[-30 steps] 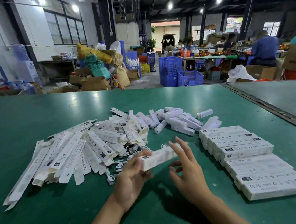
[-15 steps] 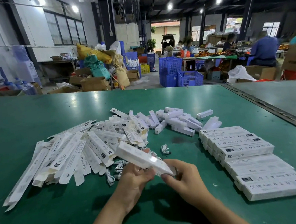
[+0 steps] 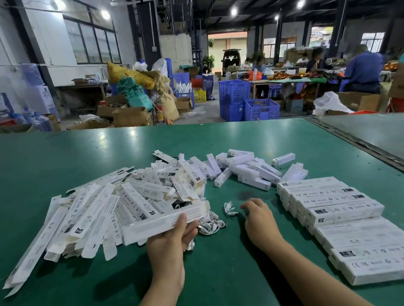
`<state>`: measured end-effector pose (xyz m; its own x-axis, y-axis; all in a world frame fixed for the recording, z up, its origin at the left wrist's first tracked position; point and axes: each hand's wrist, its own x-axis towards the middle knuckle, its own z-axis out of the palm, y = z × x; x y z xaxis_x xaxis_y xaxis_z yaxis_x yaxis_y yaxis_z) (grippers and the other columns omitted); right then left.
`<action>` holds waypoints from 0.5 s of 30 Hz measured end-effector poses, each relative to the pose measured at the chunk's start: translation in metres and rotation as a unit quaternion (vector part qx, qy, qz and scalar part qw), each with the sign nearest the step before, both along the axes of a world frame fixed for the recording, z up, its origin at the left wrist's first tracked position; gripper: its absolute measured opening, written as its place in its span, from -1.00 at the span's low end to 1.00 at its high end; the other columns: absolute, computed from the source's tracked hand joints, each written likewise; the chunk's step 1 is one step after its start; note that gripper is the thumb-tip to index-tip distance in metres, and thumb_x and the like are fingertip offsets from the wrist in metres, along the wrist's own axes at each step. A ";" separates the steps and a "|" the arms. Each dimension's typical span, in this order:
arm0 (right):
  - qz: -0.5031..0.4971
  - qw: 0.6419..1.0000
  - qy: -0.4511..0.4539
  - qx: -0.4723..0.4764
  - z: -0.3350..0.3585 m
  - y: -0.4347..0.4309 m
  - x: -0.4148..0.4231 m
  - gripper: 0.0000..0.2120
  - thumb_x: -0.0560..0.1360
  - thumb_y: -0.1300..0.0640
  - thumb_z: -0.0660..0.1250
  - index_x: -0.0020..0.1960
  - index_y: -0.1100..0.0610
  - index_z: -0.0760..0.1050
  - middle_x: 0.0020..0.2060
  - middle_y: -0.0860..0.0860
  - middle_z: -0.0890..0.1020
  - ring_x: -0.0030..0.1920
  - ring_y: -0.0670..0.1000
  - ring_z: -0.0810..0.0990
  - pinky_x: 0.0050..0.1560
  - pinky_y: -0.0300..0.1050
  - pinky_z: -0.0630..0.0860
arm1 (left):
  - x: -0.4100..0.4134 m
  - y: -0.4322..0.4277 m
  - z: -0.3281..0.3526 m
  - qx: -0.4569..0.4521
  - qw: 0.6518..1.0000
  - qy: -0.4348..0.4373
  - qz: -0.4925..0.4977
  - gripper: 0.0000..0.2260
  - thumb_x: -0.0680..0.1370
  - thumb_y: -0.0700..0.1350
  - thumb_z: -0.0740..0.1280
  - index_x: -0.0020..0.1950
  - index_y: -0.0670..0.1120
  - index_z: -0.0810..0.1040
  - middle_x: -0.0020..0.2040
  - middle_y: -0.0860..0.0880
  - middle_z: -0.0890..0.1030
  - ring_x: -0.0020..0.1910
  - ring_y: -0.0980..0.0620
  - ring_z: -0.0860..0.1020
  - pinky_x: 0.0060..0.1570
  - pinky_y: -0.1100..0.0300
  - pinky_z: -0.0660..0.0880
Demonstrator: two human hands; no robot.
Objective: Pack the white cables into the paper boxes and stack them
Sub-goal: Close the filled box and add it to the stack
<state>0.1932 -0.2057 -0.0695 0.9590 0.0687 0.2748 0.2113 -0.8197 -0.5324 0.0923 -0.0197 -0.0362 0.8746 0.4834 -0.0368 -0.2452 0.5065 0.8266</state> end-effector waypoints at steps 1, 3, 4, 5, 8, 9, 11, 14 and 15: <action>0.002 1.000 0.003 -0.008 0.000 0.000 0.007 -0.53 0.46 0.46 0.10 0.32 0.24 0.45 0.34 0.12 0.41 0.34 0.12 0.34 0.30 -0.14 0.26 | 0.001 0.000 -0.001 -0.003 1.000 0.001 0.002 -0.77 0.53 -0.34 0.39 0.18 -0.31 0.55 -0.07 -0.22 0.71 -0.17 -0.16 0.72 -0.27 0.20 0.64; -0.001 1.000 0.000 -0.016 0.000 0.001 0.019 -0.50 0.44 0.48 0.08 0.33 0.26 0.42 0.35 0.13 0.38 0.37 0.12 0.29 0.34 -0.11 0.26 | 0.002 0.001 -0.003 -0.010 1.000 -0.002 0.002 -0.71 0.52 -0.37 0.39 0.24 -0.28 0.54 0.03 -0.25 0.70 -0.10 -0.19 0.71 -0.23 0.19 0.64; -0.006 1.000 -0.007 -0.021 -0.001 0.001 0.025 -0.52 0.45 0.47 0.08 0.33 0.27 0.41 0.35 0.14 0.37 0.39 0.13 0.27 0.36 -0.08 0.26 | 0.003 0.001 -0.004 -0.015 1.000 -0.006 0.001 -0.69 0.52 -0.38 0.39 0.25 -0.26 0.54 0.05 -0.25 0.69 -0.08 -0.20 0.71 -0.22 0.19 0.64; -0.014 0.999 -0.014 -0.027 -0.001 0.001 0.032 -0.55 0.47 0.45 0.07 0.33 0.28 0.40 0.36 0.16 0.34 0.42 0.15 0.23 0.39 -0.05 0.25 | 0.004 0.002 -0.004 -0.021 1.000 -0.009 -0.001 -0.69 0.52 -0.38 0.38 0.25 -0.23 0.54 0.05 -0.23 0.70 -0.07 -0.20 0.71 -0.22 0.19 0.64; -0.055 0.996 0.004 -0.065 0.000 0.000 0.049 -0.57 0.51 0.36 0.06 0.37 0.25 0.31 0.51 0.18 0.14 0.55 0.17 -0.04 0.50 0.11 0.13 | 0.007 0.002 -0.005 -0.036 0.999 -0.013 -0.014 -0.72 0.54 -0.36 0.37 0.24 -0.20 0.55 0.02 -0.21 0.71 -0.03 -0.20 0.70 -0.20 0.18 0.64; -0.065 0.994 0.011 -0.087 0.000 -0.001 0.054 -0.54 0.52 0.31 0.06 0.41 0.22 0.26 0.55 0.17 0.05 0.57 0.16 -0.12 0.51 0.13 0.07 | 0.008 0.002 -0.005 -0.041 0.999 -0.014 -0.023 -0.73 0.54 -0.35 0.36 0.24 -0.21 0.55 0.03 -0.22 0.71 -0.01 -0.21 0.70 -0.18 0.18 0.64; -0.075 0.989 0.017 -0.128 -0.001 -0.001 0.062 -0.46 0.54 0.18 0.06 0.52 0.15 0.11 0.58 0.16 -0.08 0.56 0.16 -0.22 0.53 0.12 -0.07 | 0.009 0.003 -0.004 -0.057 0.997 -0.017 -0.039 -0.71 0.52 -0.33 0.37 0.25 -0.21 0.54 0.04 -0.24 0.70 0.00 -0.21 0.70 -0.17 0.17 0.64; -0.073 0.984 0.007 -0.160 -0.001 -0.001 0.074 -0.38 0.56 0.04 0.07 0.56 0.06 -0.04 0.58 0.14 -0.16 0.56 0.17 -0.27 0.52 0.12 -0.19 | 0.010 0.005 -0.002 -0.079 0.995 -0.030 -0.054 -0.64 0.45 -0.25 0.39 0.25 -0.17 0.54 0.06 -0.25 0.70 0.01 -0.21 0.70 -0.17 0.16 0.64; -0.072 0.984 0.009 -0.162 0.000 -0.001 0.079 -0.37 0.55 0.02 0.08 0.56 0.04 -0.05 0.58 0.13 -0.18 0.56 0.18 -0.27 0.52 0.13 -0.19 | 0.010 0.005 -0.001 -0.081 0.994 -0.035 -0.060 -0.63 0.43 -0.24 0.39 0.24 -0.15 0.55 0.06 -0.24 0.70 0.01 -0.21 0.70 -0.16 0.16 0.65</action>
